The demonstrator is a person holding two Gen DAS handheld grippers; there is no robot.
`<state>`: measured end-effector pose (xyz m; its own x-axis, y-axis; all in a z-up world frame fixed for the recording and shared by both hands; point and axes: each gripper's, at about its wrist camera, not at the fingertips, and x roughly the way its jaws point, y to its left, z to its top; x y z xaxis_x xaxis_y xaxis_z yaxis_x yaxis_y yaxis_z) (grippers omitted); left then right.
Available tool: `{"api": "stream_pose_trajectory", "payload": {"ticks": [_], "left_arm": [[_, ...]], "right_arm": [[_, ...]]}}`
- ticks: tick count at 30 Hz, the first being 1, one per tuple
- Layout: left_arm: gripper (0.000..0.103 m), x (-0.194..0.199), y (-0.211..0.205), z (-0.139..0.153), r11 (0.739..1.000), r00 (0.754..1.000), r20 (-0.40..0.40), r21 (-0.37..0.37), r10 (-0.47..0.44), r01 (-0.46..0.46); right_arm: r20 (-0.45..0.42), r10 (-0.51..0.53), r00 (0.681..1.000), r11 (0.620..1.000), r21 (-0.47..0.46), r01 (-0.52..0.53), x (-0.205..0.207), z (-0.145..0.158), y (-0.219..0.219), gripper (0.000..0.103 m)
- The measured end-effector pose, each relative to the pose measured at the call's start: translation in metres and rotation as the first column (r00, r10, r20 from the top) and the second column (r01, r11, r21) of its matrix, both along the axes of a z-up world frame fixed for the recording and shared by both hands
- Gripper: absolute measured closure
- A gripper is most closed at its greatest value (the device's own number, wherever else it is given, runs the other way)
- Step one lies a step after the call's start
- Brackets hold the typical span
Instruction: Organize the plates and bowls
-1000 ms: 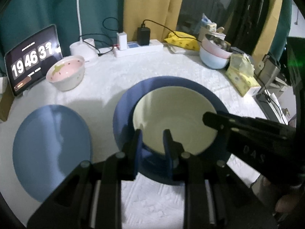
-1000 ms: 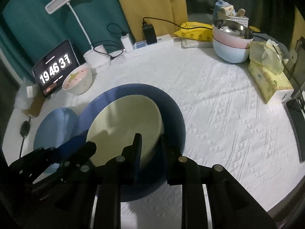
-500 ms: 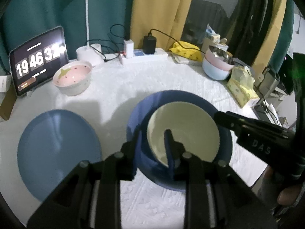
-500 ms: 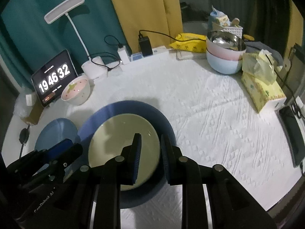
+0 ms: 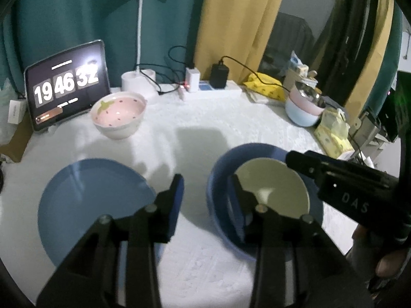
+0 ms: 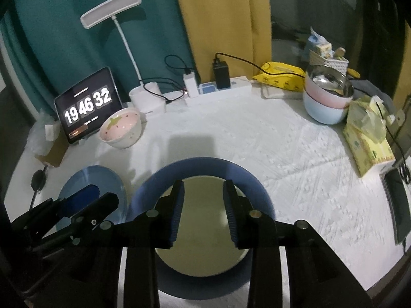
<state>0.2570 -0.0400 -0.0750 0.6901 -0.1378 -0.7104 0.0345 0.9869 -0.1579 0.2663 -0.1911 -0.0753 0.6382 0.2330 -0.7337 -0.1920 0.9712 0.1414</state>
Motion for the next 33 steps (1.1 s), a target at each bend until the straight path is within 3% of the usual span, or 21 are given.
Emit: {"api": "stream_pose_trajectory", "payload": {"ticks": [33], "left_arm": [[0.066, 0.037, 0.126, 0.005, 0.995, 0.993, 0.046, -0.007, 0.105, -0.104]], "right_arm": [[-0.02, 0.105, 0.994, 0.993, -0.045, -0.105, 0.052, -0.004, 0.108, 0.07]]}}
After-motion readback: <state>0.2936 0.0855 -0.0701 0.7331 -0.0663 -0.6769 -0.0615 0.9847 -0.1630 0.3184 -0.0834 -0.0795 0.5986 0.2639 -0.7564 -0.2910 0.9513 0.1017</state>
